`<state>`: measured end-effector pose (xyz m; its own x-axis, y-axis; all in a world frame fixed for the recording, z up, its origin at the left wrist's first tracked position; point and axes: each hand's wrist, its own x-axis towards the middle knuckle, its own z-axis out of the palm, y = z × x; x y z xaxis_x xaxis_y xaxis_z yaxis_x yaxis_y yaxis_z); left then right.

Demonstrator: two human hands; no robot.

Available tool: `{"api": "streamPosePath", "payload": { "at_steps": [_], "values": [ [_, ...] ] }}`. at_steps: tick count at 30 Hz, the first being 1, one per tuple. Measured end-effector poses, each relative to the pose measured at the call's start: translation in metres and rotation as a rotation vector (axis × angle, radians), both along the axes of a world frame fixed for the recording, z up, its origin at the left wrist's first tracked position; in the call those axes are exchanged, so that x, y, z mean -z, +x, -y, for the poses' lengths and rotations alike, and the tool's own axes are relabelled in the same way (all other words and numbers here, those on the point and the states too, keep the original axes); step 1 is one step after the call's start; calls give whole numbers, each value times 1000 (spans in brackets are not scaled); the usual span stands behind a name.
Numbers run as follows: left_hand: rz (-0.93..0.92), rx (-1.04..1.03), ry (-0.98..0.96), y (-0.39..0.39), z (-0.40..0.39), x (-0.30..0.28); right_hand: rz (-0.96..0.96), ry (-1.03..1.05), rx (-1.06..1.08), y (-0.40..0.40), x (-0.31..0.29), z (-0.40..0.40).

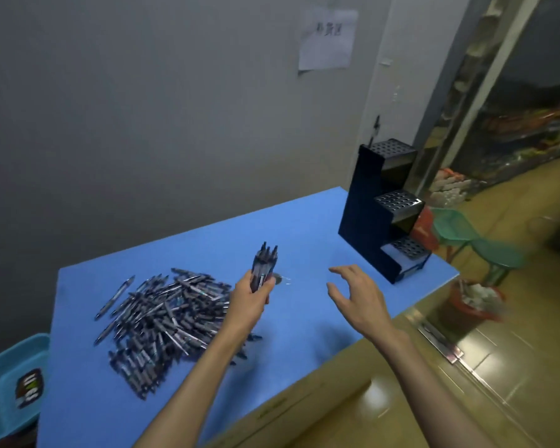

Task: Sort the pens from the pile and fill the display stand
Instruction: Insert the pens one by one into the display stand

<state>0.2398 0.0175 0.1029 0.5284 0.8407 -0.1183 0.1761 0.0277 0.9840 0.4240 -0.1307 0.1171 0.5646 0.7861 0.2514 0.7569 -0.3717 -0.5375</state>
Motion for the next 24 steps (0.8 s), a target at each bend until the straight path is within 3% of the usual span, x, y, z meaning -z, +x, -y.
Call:
{"api": "streamPosePath", "payload": {
  "at_steps": [12,24],
  "values": [
    [65,-68,14,164,101,-36,38,1,10,159,-31,112],
    [116,-111,66,265,121,-81,74,81,-88,268,-68,114]
  ]
}}
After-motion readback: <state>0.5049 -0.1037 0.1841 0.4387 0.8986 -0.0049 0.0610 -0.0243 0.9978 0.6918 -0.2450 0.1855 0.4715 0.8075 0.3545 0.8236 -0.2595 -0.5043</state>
